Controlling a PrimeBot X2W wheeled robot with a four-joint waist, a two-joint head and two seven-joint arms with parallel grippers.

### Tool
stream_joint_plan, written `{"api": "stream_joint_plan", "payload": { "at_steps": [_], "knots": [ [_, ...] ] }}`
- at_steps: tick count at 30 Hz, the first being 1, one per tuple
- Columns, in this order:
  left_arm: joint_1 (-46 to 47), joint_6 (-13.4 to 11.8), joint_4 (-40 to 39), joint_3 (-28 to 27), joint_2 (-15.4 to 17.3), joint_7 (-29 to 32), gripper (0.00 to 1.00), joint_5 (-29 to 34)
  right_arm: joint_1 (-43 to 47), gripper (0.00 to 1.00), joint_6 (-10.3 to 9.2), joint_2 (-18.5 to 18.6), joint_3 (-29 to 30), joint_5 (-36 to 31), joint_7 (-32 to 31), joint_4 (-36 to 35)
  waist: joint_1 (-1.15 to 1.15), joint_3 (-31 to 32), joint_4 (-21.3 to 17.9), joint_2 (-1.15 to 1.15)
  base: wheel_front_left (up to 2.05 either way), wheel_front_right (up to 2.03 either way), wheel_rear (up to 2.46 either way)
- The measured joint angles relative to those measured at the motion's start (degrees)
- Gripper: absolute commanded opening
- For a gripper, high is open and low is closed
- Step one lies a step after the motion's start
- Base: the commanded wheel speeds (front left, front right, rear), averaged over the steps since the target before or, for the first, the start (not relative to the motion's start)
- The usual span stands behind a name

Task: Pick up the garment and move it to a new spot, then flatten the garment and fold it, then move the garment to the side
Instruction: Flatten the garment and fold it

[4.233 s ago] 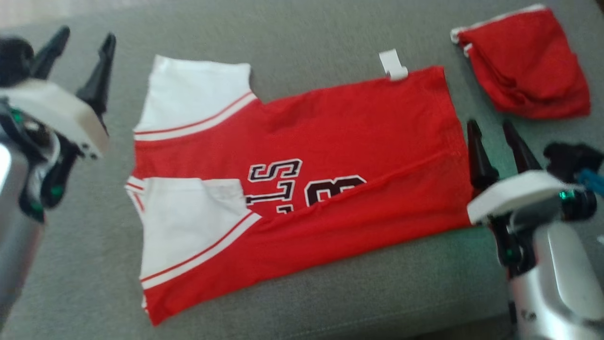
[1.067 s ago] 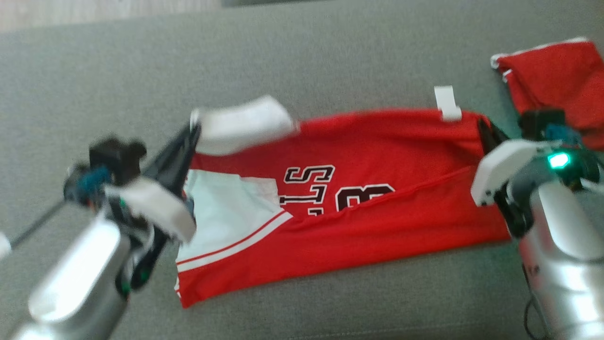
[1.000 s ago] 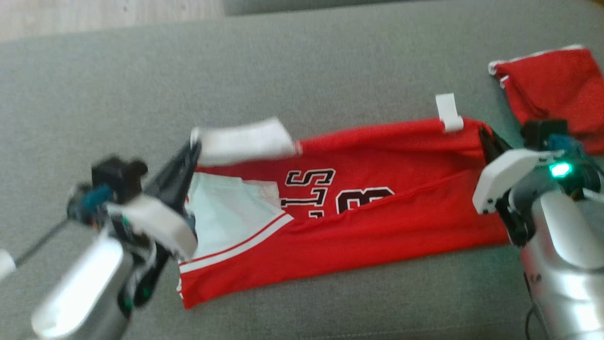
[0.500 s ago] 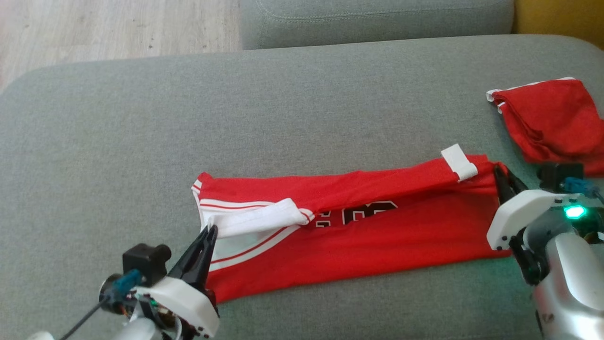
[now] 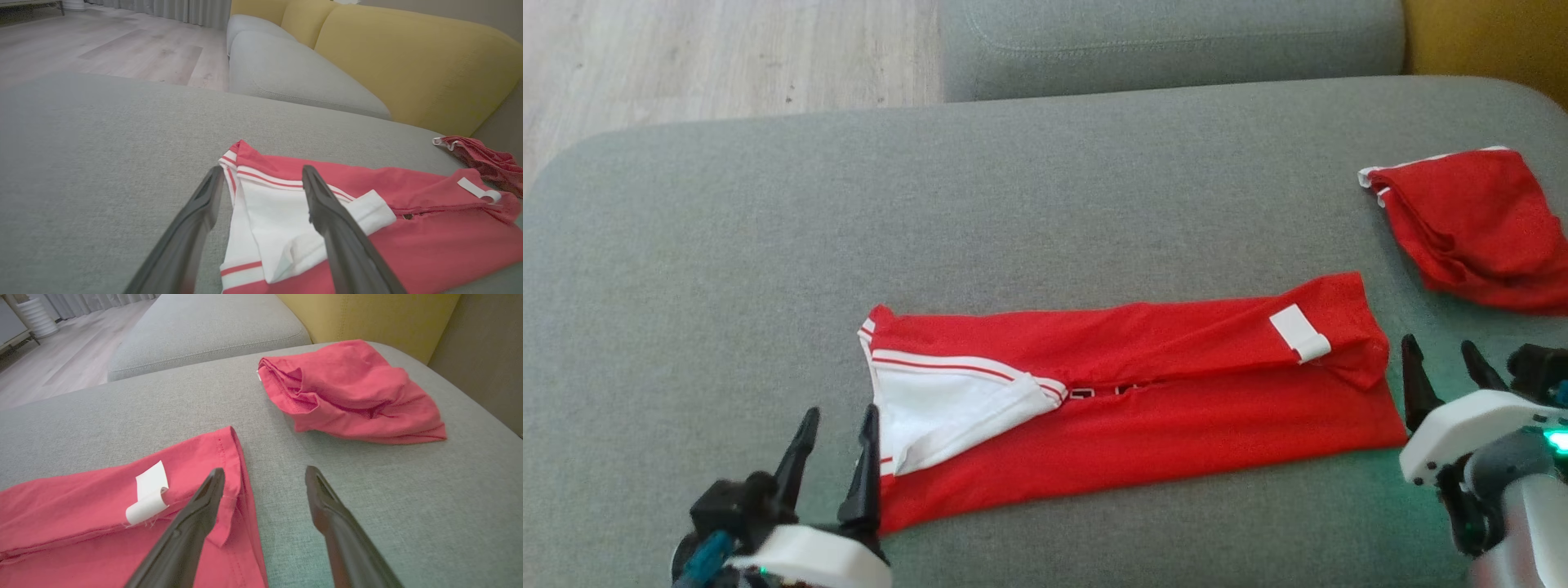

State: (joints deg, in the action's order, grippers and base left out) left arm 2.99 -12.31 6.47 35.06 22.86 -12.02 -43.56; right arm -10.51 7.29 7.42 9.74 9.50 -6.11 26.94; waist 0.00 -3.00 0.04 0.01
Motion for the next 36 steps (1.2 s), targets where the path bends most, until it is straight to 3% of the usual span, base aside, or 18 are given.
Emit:
{"api": "stream_joint_plan", "payload": {
  "at_steps": [8, 23, 25, 26, 27, 36],
  "knots": [
    [-3.73, -3.81, -1.8, -3.18, -0.19, -1.25, 1.0, 0.26, 0.47, 1.0, 0.0, -1.14, 1.05, -1.58, -2.99, -1.68, 0.0, 0.83, 1.71, 0.0, 0.0, 0.0, 0.0],
    [-4.49, -4.34, -3.93, -3.59, -0.35, -1.7, 1.0, 0.7, -3.21, 0.99, 0.0, -0.34, 6.76, -7.65, -5.5, 13.17, 0.0, -0.4, 8.4, 0.0, 0.0, 0.0, 0.0],
    [-4.62, -4.39, -3.97, -3.59, -0.35, -1.7, 1.0, 0.7, -3.77, 0.41, 0.0, -0.32, 6.82, -7.65, -5.42, 14.45, 0.01, -0.29, 8.68, 0.0, 0.0, 0.0, 0.0],
    [-4.66, -4.41, -3.97, -3.57, -0.34, -1.7, 1.0, 0.7, -4.15, 0.3, 0.0, -0.32, 6.81, -7.65, -5.39, 15.02, 0.0, -0.17, 8.72, 0.0, 0.0, 0.0, 0.0],
    [-4.66, -4.41, -3.98, -3.5, -0.26, -1.69, 1.0, 0.75, -4.43, 0.0, 0.0, -0.33, 6.75, -7.65, -5.19, 15.51, 0.0, 0.01, 8.71, 0.0, 0.0, 0.0, 0.0],
    [-5.0, -5.91, -5.87, -2.59, -0.11, -1.08, 1.0, 1.78, -5.17, 0.0, 0.0, -0.25, 5.13, -7.23, -2.86, 17.22, 0.0, 2.16, 6.76, 0.0, 0.0, 0.0, 0.0]
  ]
}}
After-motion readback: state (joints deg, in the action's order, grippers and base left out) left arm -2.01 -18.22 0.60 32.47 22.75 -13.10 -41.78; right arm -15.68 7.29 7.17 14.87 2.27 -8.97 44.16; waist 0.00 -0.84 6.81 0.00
